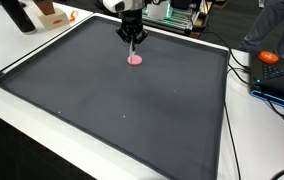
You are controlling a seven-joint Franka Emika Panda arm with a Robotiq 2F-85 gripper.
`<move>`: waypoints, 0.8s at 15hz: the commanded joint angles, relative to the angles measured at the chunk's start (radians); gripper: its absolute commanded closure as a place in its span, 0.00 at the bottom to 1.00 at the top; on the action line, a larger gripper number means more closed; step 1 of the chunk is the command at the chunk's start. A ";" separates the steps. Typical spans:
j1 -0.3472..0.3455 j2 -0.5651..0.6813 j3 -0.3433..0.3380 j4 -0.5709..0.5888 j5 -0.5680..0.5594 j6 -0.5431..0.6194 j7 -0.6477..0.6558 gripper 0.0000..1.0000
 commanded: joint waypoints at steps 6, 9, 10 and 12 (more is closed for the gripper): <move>0.015 0.093 0.001 0.088 -0.056 0.034 0.021 0.99; 0.022 0.114 0.002 0.115 -0.059 0.032 0.021 0.99; 0.024 0.120 0.002 0.124 -0.061 0.031 0.022 0.99; 0.027 0.127 0.002 0.137 -0.064 0.030 0.022 0.99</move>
